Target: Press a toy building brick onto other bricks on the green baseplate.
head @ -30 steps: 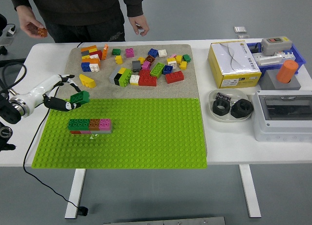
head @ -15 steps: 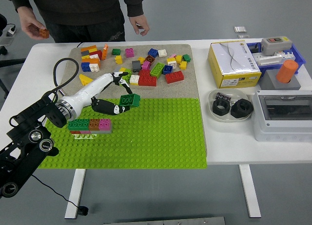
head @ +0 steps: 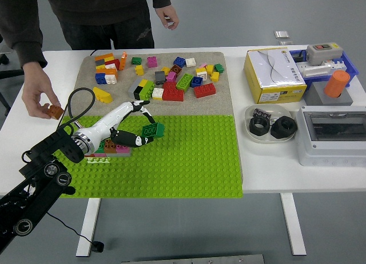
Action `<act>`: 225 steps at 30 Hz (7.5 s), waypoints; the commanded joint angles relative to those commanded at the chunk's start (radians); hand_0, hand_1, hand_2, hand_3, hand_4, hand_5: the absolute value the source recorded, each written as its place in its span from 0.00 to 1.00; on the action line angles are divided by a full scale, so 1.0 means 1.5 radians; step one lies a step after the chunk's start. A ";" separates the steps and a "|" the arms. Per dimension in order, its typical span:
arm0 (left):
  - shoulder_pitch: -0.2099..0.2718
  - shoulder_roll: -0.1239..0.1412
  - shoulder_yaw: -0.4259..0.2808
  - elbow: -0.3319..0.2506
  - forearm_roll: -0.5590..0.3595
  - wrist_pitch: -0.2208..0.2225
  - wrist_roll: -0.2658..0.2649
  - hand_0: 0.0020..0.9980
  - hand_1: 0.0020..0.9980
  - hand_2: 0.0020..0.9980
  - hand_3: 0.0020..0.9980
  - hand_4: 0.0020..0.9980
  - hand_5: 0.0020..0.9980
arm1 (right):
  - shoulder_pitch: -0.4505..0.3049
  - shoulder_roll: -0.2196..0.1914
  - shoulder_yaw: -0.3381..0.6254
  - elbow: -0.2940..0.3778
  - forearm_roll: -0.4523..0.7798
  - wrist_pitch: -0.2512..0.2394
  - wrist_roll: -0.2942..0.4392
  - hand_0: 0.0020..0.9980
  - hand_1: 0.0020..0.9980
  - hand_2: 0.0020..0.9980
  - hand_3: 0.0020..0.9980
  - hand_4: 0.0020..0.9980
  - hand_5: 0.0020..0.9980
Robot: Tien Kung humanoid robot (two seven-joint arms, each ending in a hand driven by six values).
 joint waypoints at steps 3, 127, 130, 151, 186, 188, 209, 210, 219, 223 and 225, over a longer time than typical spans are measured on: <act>0.004 -0.001 -0.001 0.007 -0.002 0.001 -0.001 0.97 0.99 0.98 0.49 0.82 0.00 | 0.000 0.000 0.000 0.000 0.001 0.000 0.000 0.68 0.65 0.62 0.88 0.61 1.00; 0.021 0.141 0.003 0.083 -0.082 -0.017 -0.037 0.96 0.97 0.96 0.49 0.82 0.00 | 0.003 0.006 -0.019 0.000 0.032 -0.001 -0.001 0.69 0.66 0.64 0.88 0.63 1.00; 0.014 0.144 0.007 0.084 -0.084 -0.016 -0.040 0.96 0.97 0.96 0.49 0.82 0.00 | 0.004 0.005 -0.020 0.000 0.032 0.000 -0.001 0.69 0.66 0.64 0.88 0.63 1.00; -0.009 0.144 0.029 0.036 -0.070 -0.029 -0.006 0.96 0.97 0.95 0.49 0.82 0.00 | 0.007 0.002 -0.017 0.000 0.031 0.000 0.000 0.69 0.66 0.64 0.88 0.63 1.00; -0.016 0.058 0.005 0.078 -0.042 -0.045 0.028 0.96 0.97 0.95 0.49 0.82 0.00 | 0.007 -0.001 -0.016 0.000 0.030 0.000 0.006 0.69 0.66 0.63 0.88 0.64 1.00; -0.014 0.059 0.003 0.079 -0.040 -0.045 0.027 0.96 0.97 0.94 0.49 0.82 0.00 | 0.007 -0.001 -0.016 0.000 0.031 0.000 0.006 0.69 0.66 0.63 0.88 0.64 1.00; -0.005 0.073 -0.006 0.064 -0.038 -0.054 0.037 0.96 0.97 0.94 0.49 0.82 0.00 | 0.000 0.002 -0.006 0.000 0.021 0.000 0.003 0.69 0.66 0.63 0.88 0.64 1.00; -0.005 0.073 -0.005 0.066 -0.039 -0.054 0.037 0.96 0.97 0.94 0.49 0.82 0.00 | 0.000 0.002 -0.006 0.000 0.021 0.000 0.003 0.69 0.66 0.63 0.88 0.64 1.00; -0.003 0.074 -0.005 0.080 -0.042 -0.052 0.032 0.96 0.97 0.94 0.49 0.82 0.00 | -0.001 0.002 -0.010 0.000 0.025 0.000 0.004 0.69 0.66 0.63 0.88 0.64 1.00; -0.004 0.074 -0.005 0.082 -0.043 -0.049 0.028 0.96 0.97 0.94 0.50 0.78 0.00 | 0.000 0.002 -0.010 0.000 0.025 0.000 0.004 0.69 0.66 0.63 0.87 0.64 1.00; -0.004 0.074 -0.004 0.083 -0.044 -0.049 0.028 0.96 0.97 0.94 0.50 0.78 0.00 | 0.001 0.002 -0.010 0.000 0.025 0.001 0.004 0.69 0.66 0.63 0.87 0.64 1.00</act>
